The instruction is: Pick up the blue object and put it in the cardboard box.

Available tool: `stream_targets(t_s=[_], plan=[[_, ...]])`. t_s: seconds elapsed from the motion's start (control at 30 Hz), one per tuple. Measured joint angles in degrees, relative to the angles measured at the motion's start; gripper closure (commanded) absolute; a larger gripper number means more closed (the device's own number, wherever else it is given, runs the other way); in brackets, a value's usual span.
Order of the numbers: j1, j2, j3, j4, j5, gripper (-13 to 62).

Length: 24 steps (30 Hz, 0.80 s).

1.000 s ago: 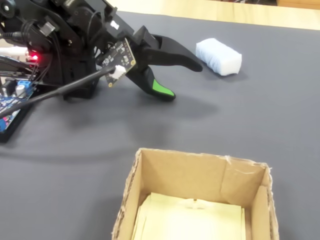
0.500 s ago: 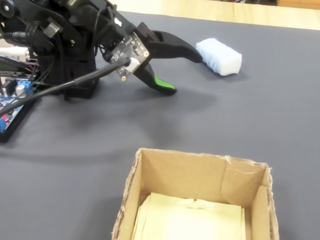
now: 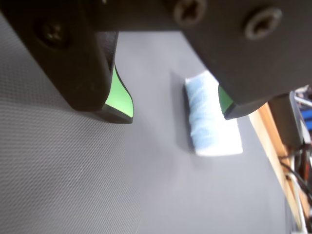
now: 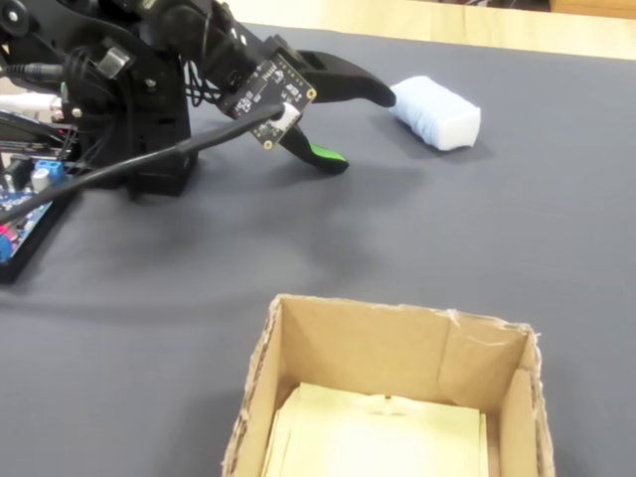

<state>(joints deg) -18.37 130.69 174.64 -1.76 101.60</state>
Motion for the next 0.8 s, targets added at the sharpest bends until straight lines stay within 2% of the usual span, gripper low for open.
stream_targets(t_s=[0.4, 0.8], plan=[[-8.53, 0.09, -0.97, 1.58, -6.50, 16.5], [-11.16, 0.00, -13.54, 25.40, -9.49, 16.6]])
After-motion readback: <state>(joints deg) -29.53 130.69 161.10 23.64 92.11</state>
